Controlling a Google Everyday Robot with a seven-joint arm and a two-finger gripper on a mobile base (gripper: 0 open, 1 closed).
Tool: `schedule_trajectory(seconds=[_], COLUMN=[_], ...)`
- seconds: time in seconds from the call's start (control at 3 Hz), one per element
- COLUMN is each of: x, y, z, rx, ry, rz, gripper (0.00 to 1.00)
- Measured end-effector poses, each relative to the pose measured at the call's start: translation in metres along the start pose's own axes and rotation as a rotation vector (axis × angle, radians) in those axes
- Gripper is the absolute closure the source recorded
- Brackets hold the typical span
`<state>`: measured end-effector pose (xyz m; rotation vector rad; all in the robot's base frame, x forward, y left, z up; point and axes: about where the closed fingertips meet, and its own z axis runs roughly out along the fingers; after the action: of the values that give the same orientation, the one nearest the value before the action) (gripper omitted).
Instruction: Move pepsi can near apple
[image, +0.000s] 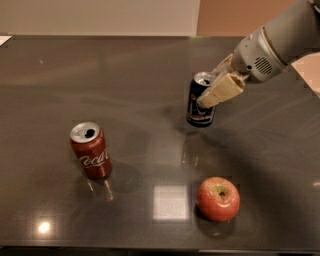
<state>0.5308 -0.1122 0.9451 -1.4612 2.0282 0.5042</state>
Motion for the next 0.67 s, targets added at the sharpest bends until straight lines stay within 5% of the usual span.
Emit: schedule_trajectory(seconds=[0.67], x=[0.028], y=[0.052], z=[-0.011], rx=[-0.046], ry=[0.015], rz=[-0.031], gripper=[1.00])
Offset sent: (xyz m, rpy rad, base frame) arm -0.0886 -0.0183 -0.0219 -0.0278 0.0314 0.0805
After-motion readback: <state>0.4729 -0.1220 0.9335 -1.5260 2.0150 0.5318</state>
